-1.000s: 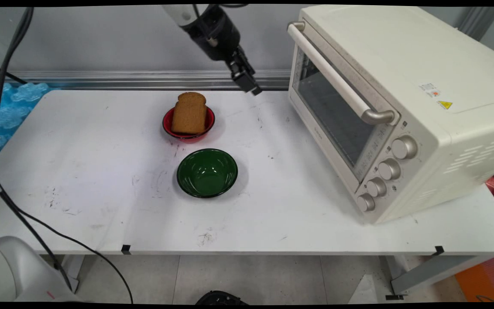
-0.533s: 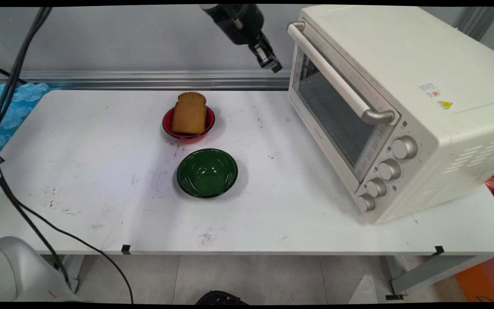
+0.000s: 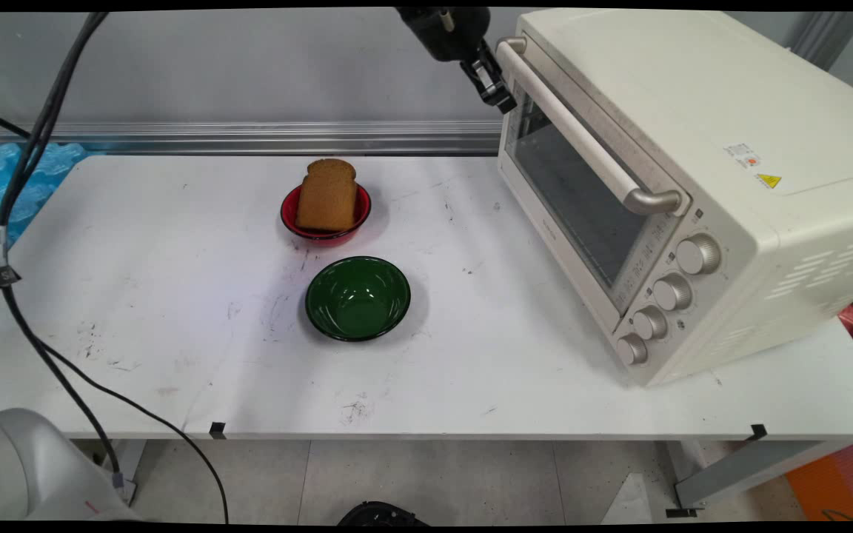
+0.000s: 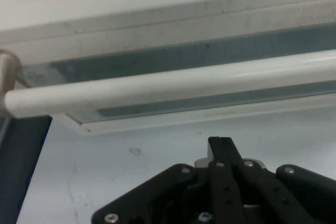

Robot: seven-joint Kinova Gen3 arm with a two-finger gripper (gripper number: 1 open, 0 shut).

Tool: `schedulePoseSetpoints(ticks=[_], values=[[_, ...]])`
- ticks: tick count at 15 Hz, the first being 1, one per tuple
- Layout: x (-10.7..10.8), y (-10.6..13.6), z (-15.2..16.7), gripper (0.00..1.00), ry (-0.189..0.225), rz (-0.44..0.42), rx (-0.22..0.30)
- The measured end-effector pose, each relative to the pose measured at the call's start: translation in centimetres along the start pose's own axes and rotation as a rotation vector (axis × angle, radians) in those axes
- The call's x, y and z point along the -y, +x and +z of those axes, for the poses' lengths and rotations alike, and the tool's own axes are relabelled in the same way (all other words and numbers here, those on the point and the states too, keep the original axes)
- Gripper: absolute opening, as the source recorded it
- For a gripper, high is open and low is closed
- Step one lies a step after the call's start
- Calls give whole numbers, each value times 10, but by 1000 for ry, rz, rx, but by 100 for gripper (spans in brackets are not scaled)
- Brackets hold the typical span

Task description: Open the oven

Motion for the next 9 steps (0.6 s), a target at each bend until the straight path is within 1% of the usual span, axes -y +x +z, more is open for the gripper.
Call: schedulePoseSetpoints(ticks=[4,9], values=[[-8,15,-3,0,1,23,20],[-16,36,-13,0,22,51,37]])
